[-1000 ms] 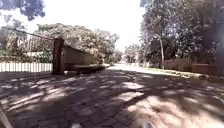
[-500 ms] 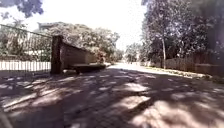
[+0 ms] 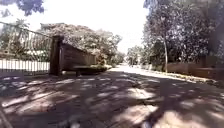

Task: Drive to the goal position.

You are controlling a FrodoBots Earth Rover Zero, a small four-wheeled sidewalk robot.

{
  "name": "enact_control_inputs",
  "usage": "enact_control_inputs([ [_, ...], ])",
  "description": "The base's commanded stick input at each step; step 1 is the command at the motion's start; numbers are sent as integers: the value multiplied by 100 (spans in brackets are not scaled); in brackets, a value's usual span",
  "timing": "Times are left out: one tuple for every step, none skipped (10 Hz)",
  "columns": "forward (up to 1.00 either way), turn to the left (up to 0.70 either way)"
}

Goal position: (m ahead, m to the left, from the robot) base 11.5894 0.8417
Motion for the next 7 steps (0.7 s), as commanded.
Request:
enact_control_inputs([
  [70,0],
  [70,0],
  [70,0],
  [70,0],
  [70,0],
  [70,0],
  [70,0],
])
